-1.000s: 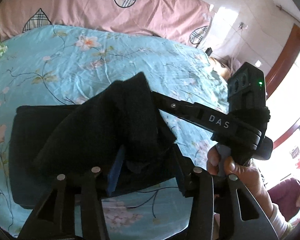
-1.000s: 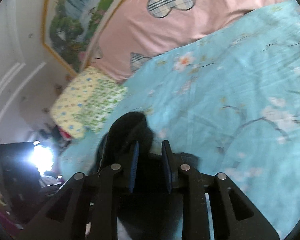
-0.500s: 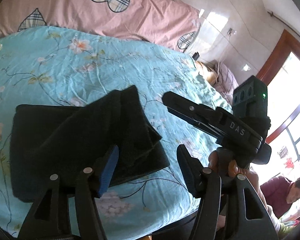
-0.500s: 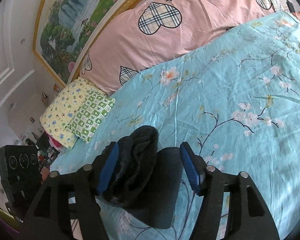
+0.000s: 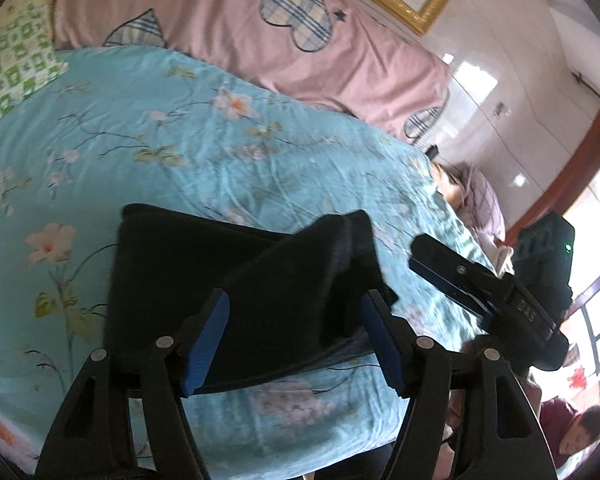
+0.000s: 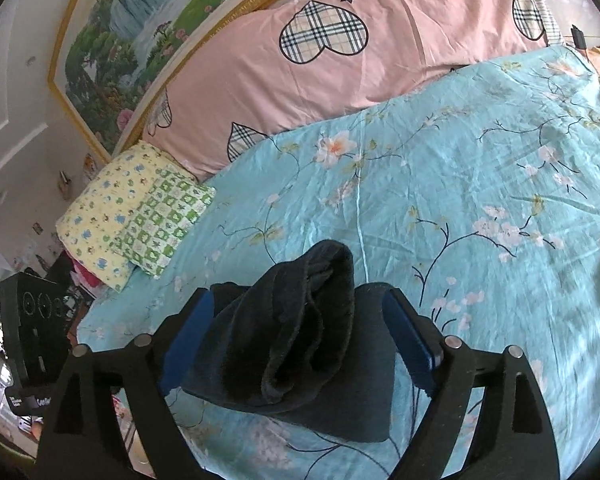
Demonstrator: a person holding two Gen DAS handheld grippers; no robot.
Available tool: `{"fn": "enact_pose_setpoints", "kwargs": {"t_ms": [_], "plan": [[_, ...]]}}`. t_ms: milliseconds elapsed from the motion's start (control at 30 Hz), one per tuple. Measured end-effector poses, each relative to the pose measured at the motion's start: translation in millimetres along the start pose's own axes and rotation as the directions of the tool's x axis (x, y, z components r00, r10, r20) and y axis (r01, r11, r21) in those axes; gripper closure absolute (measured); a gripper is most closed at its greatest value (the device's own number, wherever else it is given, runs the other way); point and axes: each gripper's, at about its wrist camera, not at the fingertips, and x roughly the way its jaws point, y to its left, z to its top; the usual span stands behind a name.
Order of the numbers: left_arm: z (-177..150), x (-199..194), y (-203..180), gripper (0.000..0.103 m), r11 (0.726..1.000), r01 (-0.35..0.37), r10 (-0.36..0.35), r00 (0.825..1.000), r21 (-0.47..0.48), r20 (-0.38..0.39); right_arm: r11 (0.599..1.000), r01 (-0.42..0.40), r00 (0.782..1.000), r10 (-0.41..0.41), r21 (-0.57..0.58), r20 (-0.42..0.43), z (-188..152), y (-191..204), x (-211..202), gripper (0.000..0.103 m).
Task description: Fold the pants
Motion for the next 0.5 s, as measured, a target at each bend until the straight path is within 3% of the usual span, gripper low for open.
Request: {"fn": "enact_pose_setpoints", "kwargs": {"t_ms": [500], "plan": [[5.0, -12.1, 57.7, 0.029, 0.989, -0.069, 0.073, 0.997, -0.13, 0.023, 0.988, 0.145, 0.989, -0.144, 0.045, -0.03, -7.8, 17.5, 14.7, 0.008]]}}
